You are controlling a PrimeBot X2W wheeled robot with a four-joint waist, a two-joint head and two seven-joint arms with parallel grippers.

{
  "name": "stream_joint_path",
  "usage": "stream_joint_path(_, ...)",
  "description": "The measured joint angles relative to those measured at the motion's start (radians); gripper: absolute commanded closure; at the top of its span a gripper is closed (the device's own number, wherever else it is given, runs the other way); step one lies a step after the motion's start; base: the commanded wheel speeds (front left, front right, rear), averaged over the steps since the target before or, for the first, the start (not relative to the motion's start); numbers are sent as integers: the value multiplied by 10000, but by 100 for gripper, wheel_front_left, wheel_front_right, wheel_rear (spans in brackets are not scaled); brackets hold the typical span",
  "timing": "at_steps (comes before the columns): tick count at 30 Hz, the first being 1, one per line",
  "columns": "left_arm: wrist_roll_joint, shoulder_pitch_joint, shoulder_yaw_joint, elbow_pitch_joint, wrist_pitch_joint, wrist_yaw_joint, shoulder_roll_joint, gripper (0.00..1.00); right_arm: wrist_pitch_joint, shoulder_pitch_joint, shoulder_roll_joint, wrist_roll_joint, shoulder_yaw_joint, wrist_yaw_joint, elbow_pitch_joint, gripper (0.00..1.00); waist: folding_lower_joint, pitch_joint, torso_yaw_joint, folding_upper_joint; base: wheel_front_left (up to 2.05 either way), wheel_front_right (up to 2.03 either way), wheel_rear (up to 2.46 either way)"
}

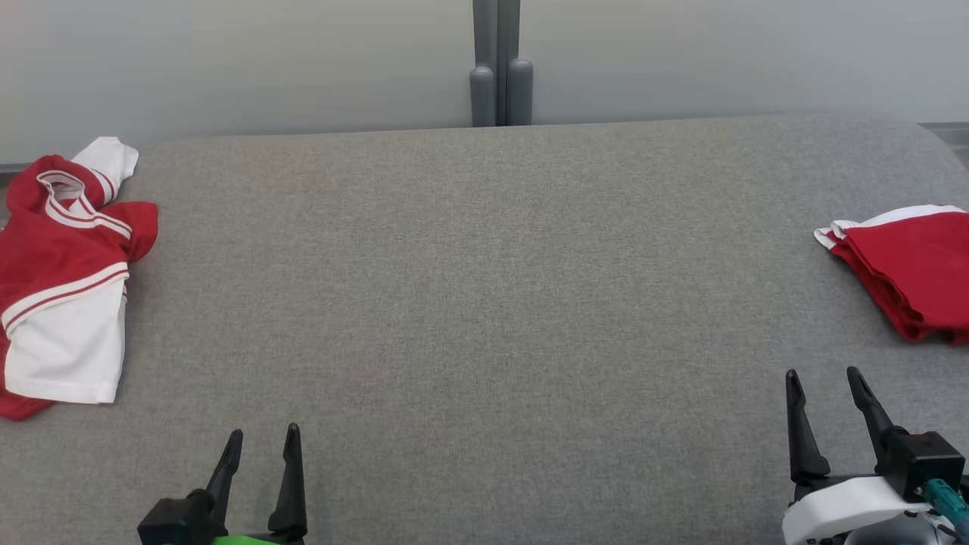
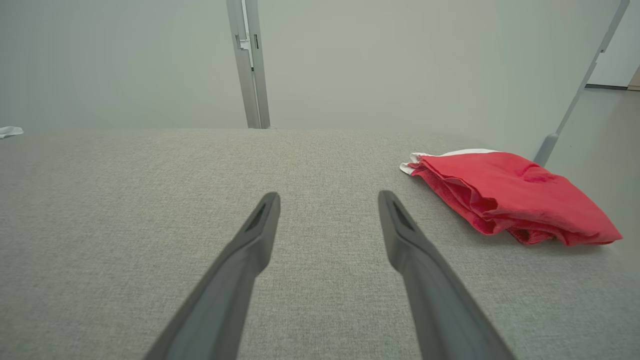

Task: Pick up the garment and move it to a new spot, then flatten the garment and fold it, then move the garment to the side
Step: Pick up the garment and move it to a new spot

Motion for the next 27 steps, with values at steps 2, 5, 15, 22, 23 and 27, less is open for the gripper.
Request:
stream_joint_path(2,23,3,-8,0,0,0,-2,0,0,4,6,-6,25,0,12,0,0,-20,17,0,0,0,0)
stream_joint_path(5,44,0,-54,0,0,0,-4,0,2,4,6,-8,54,0,13,0,0,-8,87,0,0,0,0)
stream_joint_path(15,44,-33,4,0,0,0,-21,0,0,18,-113,10,692,0,82,0,0,-27,987,0,0,0,0)
stream_joint_path(22,13,299,234,-4,0,0,-27,0,0,-39,-144,44,1354,0,265,0,0,-183,2107,0,0,0,0)
stream_joint_path(23,-4,362,284,-10,0,0,-23,0,0,-101,-165,46,1494,0,305,0,0,-211,2276,1,0,0,0)
stream_joint_path(27,-84,473,529,-90,0,0,-27,0,0,-330,-192,73,1894,0,431,0,0,-354,3042,0,0,0,0)
